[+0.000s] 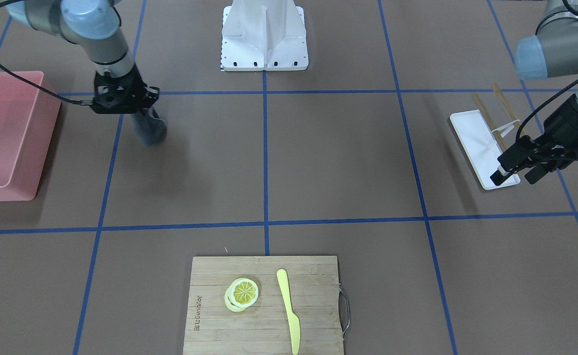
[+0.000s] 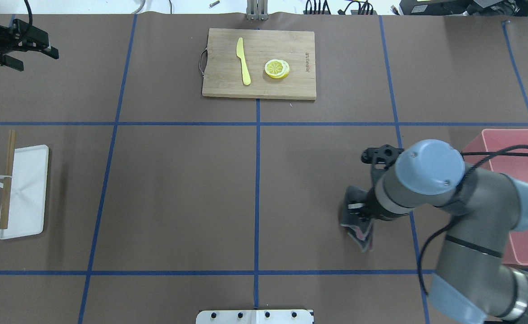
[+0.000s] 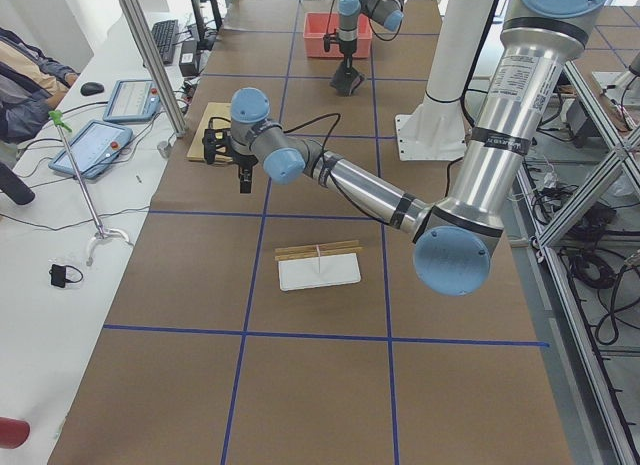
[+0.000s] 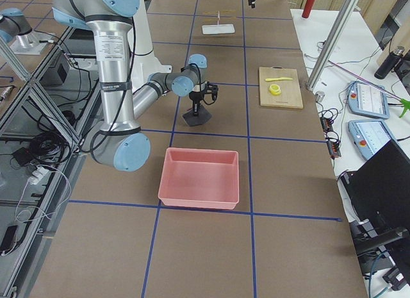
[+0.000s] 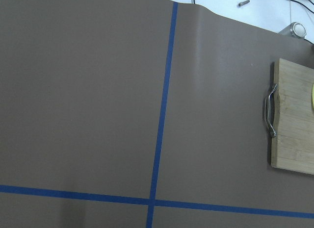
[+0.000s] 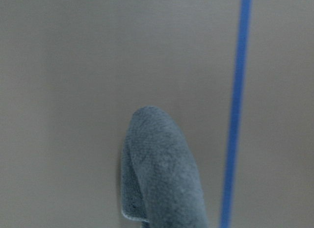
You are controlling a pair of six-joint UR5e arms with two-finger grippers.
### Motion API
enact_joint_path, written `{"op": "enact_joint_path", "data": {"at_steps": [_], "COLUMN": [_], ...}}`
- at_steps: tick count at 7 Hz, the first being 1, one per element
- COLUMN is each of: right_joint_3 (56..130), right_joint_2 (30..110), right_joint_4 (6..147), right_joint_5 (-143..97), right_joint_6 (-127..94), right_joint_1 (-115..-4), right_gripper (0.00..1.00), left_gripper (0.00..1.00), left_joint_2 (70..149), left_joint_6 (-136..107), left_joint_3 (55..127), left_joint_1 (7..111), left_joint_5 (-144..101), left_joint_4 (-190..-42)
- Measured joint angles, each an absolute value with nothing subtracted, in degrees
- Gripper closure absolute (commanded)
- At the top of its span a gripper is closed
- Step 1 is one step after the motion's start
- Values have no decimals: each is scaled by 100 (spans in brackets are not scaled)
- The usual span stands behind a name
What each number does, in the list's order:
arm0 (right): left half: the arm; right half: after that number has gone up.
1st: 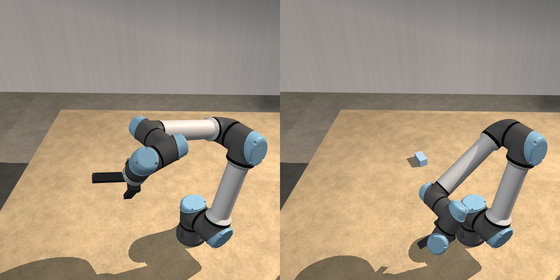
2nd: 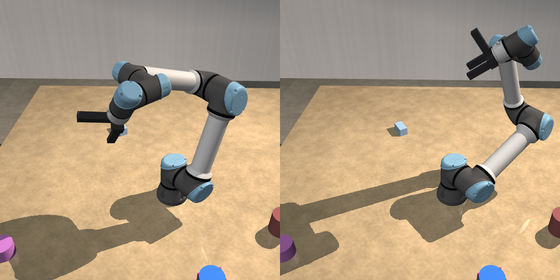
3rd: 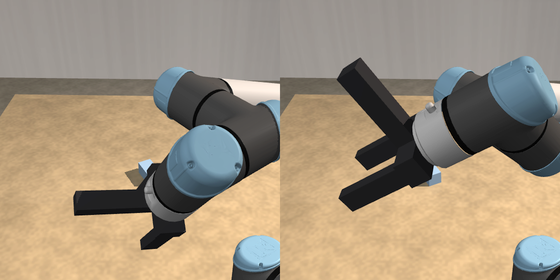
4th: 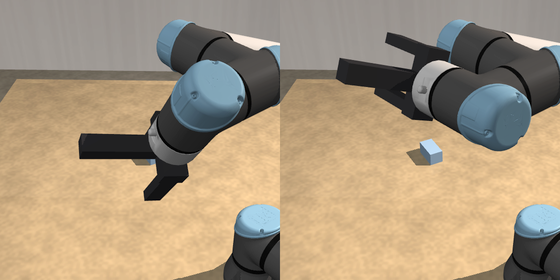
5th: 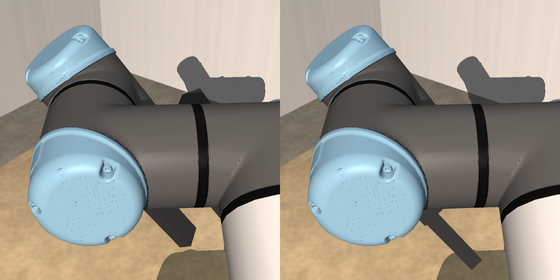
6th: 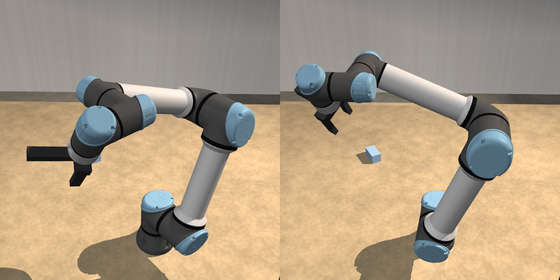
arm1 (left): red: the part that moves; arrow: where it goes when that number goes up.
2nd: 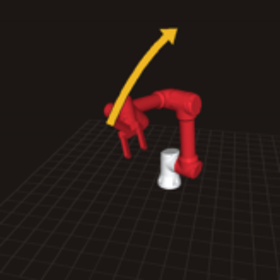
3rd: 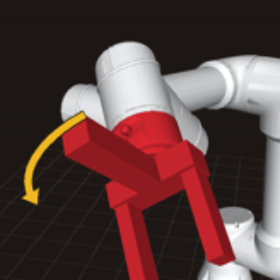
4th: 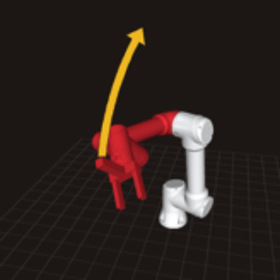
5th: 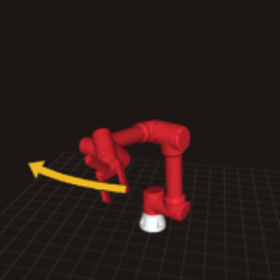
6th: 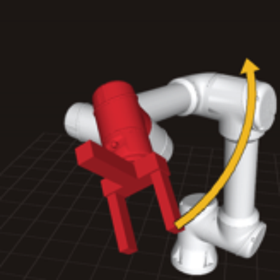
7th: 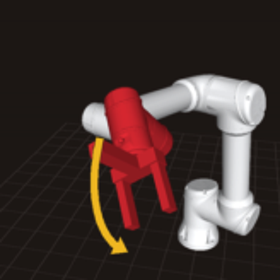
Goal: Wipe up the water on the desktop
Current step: 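Wipe the grey cloth back and forth across the table with the right gripper, then drop the grey cloth into the pink bin with the right gripper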
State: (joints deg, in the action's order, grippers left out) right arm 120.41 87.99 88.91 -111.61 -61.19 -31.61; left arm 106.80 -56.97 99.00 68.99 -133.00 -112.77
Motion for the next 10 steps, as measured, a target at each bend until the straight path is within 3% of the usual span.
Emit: {"op": "enact_joint_path", "data": {"at_steps": [2, 4, 5, 7, 10], "right_joint_3": [12480, 12635, 12471, 11688, 11111], "right_joint_2": [9410, 10110, 10441, 10744, 10741], "right_joint_4": [8928, 8945, 8949, 8910, 8879], "right_joint_5": [-11750, -12757, -13008, -13124, -13200], "right_joint_6": [-5305, -3627, -2557, -1157, -890], "right_joint_1": [-4217, -6053, -6866, -7703, -7827], "right_gripper": [100, 100, 3, 0, 0], "left_gripper": [2, 2, 2, 2, 2], "left_joint_2": [10692, 10695, 10696, 10615, 10151], "left_joint_6": [-5701, -5484, -5321, -5104, -4101], "left_joint_3": [9925, 9897, 9888, 9882, 9856], "left_joint_1": [6917, 6970, 6994, 7046, 7311], "left_joint_5": [-13306, -13288, -13283, -13267, -13254], "left_joint_4": [-11246, -11141, -11059, -10997, -10954]}}
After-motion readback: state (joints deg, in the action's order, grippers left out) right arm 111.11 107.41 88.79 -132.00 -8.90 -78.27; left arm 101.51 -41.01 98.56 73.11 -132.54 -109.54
